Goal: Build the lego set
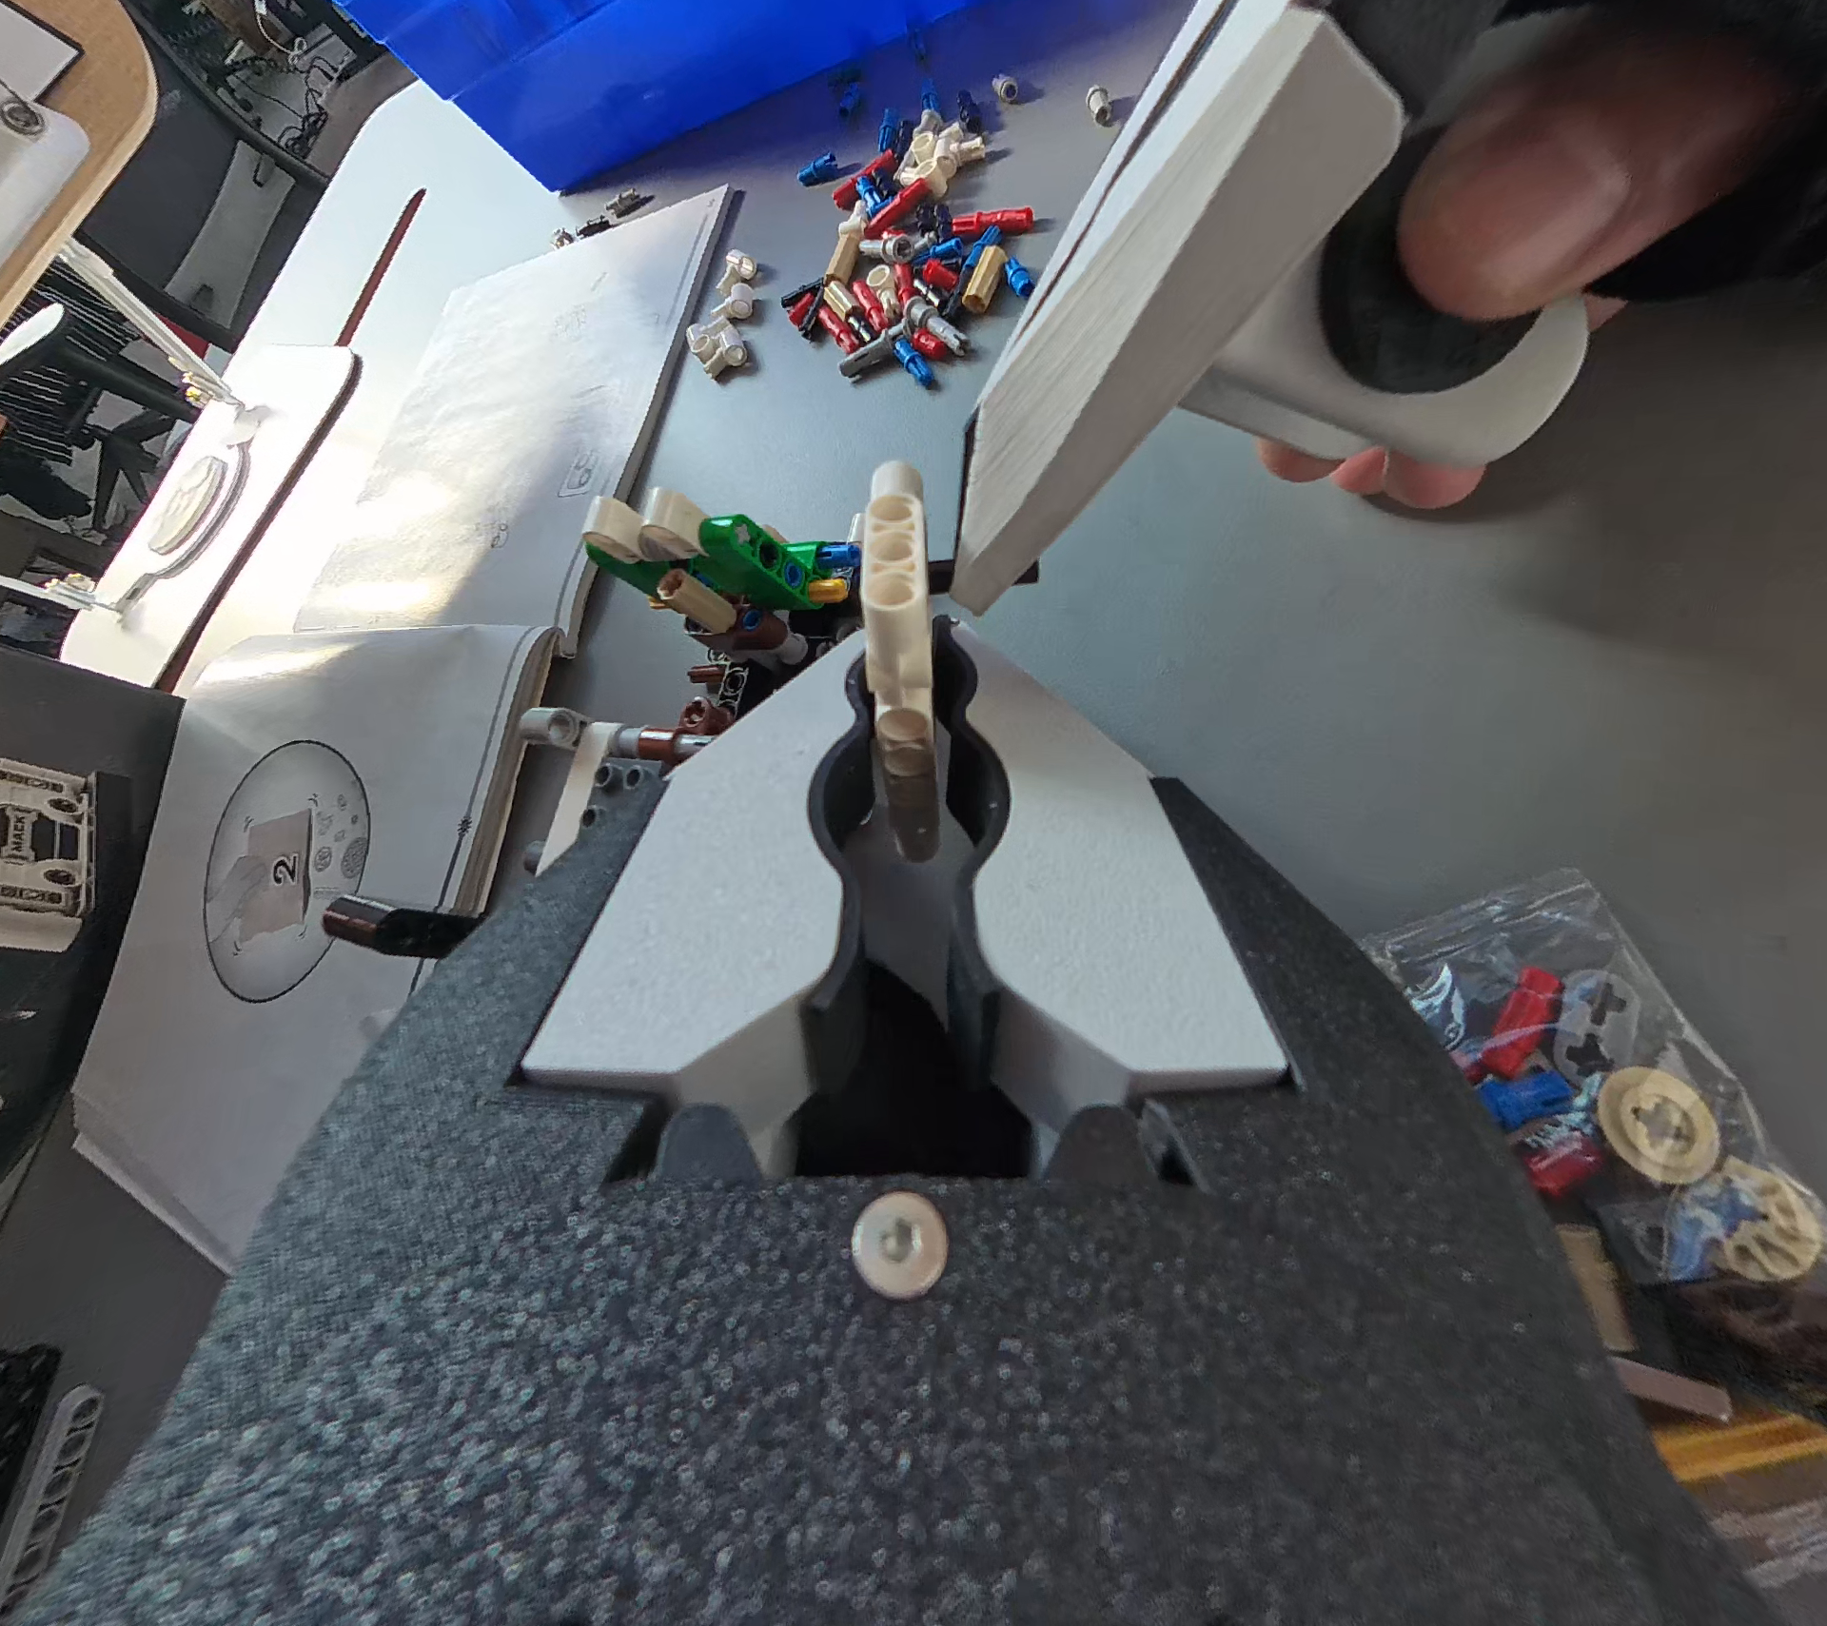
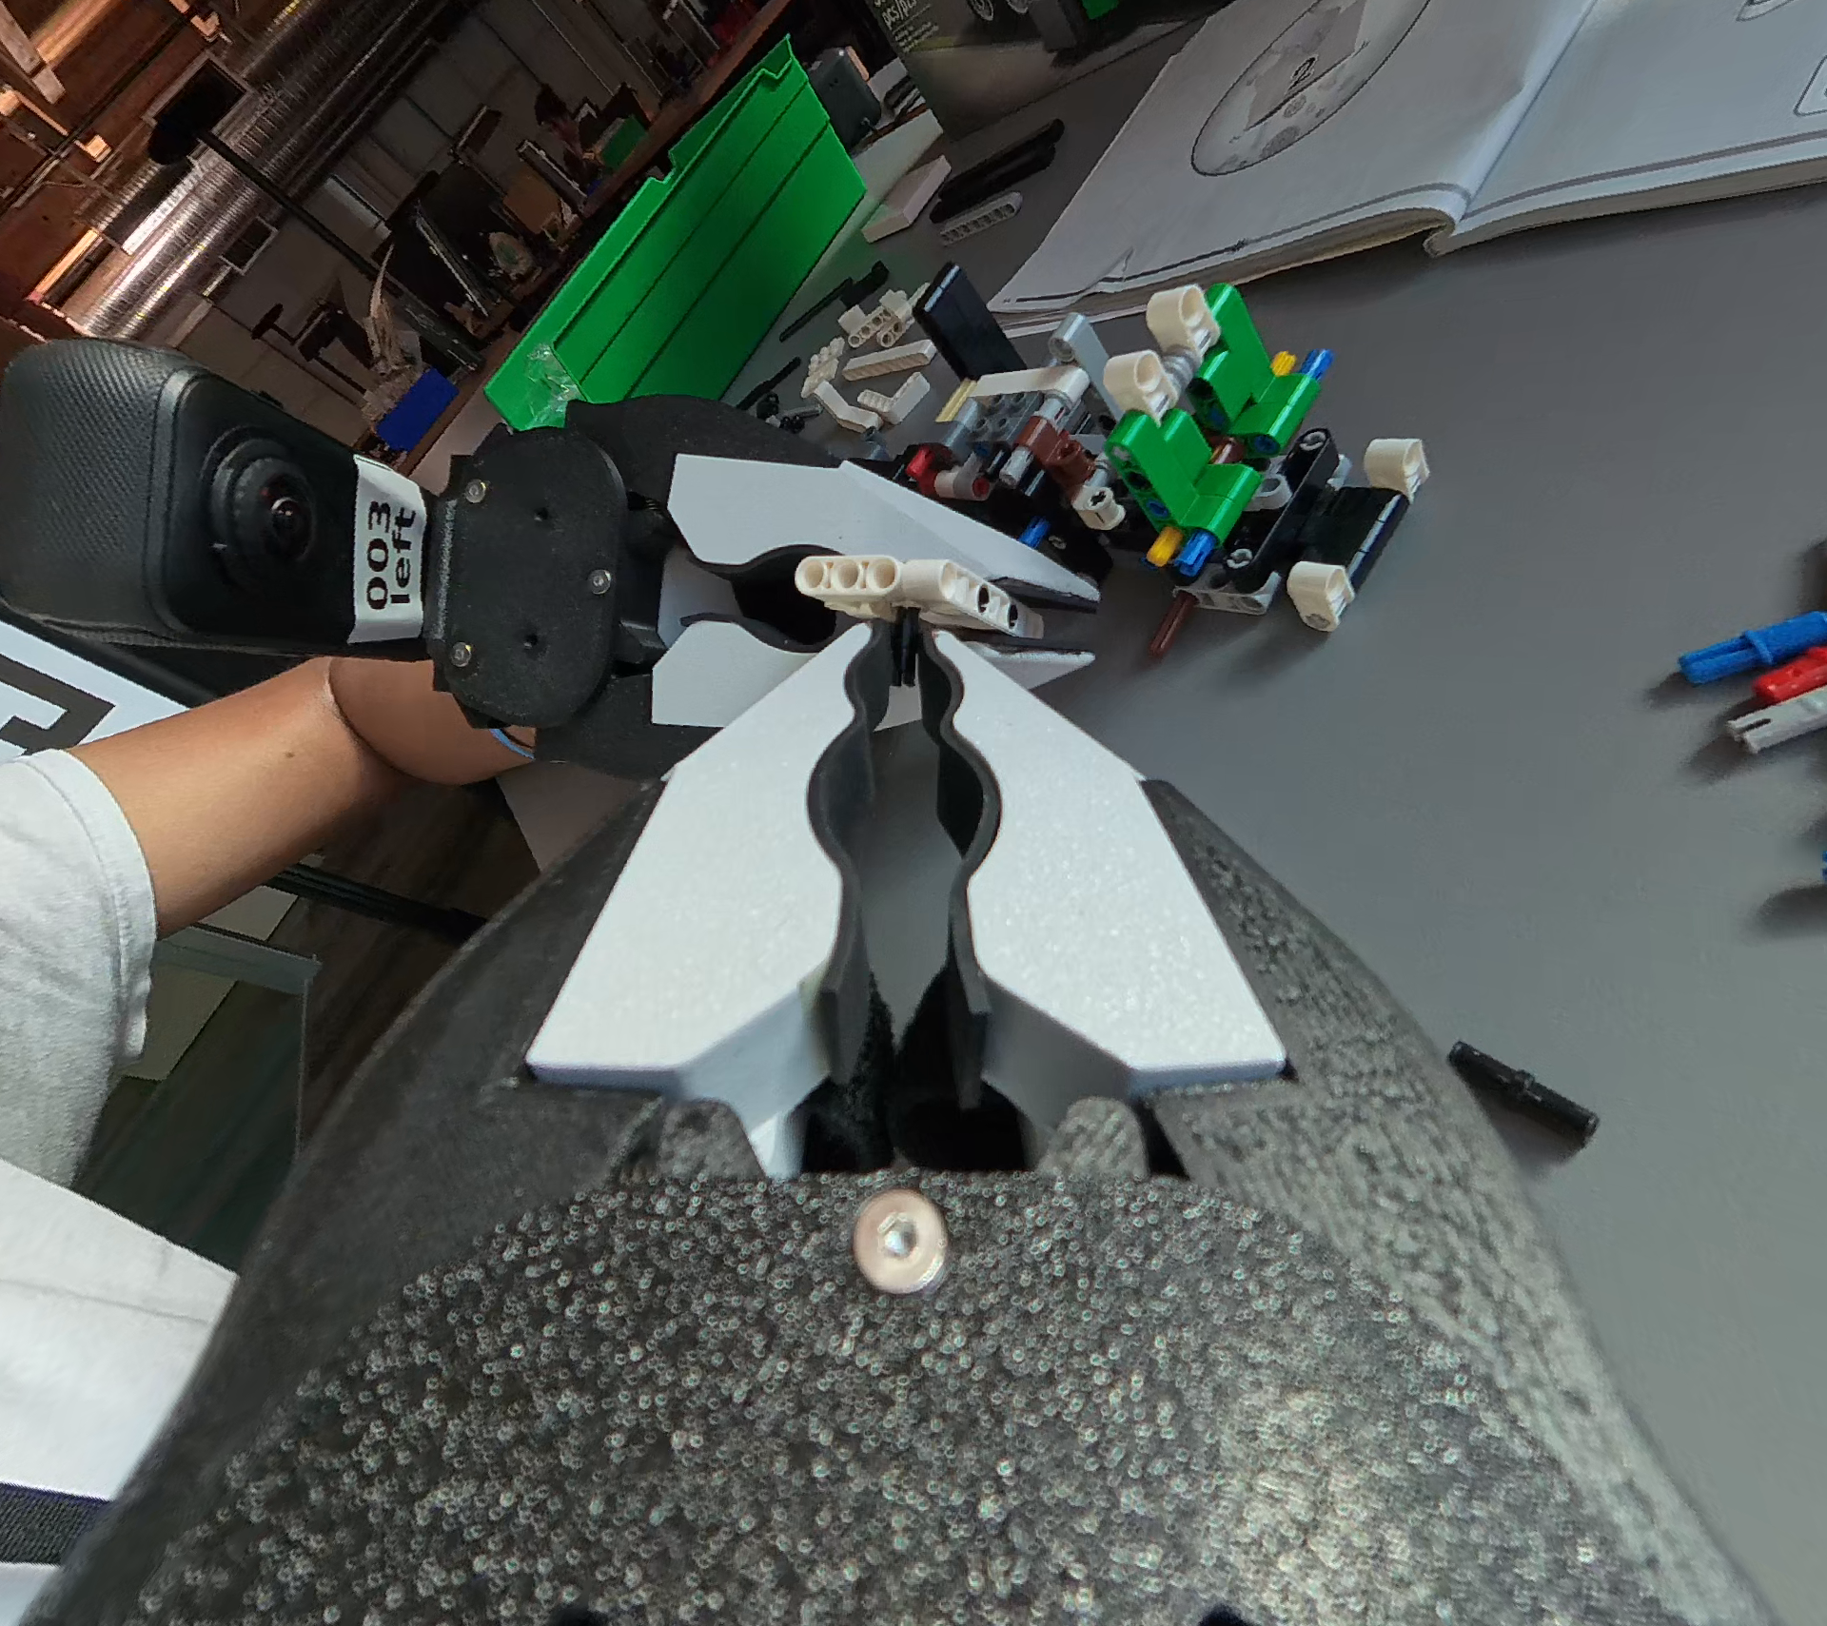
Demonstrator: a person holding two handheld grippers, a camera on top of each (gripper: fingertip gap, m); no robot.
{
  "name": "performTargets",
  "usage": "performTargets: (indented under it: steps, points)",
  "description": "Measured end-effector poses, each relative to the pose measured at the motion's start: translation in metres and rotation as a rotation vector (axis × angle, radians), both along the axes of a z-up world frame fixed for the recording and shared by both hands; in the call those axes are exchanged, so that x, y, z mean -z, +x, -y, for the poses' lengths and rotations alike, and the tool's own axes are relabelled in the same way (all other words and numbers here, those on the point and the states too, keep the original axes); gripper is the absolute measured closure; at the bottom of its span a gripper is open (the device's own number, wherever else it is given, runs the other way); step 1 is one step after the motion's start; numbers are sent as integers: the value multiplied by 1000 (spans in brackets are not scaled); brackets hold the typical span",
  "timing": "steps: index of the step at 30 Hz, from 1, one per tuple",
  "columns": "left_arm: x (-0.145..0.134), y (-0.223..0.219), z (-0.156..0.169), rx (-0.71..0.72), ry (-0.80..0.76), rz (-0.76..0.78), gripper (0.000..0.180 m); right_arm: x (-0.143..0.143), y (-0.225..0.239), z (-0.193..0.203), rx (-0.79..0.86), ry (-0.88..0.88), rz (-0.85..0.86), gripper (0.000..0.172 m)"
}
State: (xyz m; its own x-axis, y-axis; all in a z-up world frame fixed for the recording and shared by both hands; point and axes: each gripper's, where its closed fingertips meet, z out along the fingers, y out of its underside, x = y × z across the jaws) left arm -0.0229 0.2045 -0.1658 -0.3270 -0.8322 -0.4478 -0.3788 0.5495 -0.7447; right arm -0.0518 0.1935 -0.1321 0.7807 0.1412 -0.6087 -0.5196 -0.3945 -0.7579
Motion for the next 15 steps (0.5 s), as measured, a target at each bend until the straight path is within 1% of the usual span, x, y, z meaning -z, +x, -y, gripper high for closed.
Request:
performTargets:
  steps: [10, 12, 13, 15]
  points:
    - [0, 0, 0, 2, 3, -1, 175, 4, 0, 2, 0, -30, 39, 168]
    - [1, 0, 0, 0, 0, -4, 175, 9, -1, 7, -38, -89, 71, 169]
    - [1, 0, -1, -2, -4, -5, 175, 17, -5, 14, -97, -150, 110, 169]
    - [0, 0, -2, -2, -15, -8, 175, 45, -17, 39, -278, -351, 252, 168]
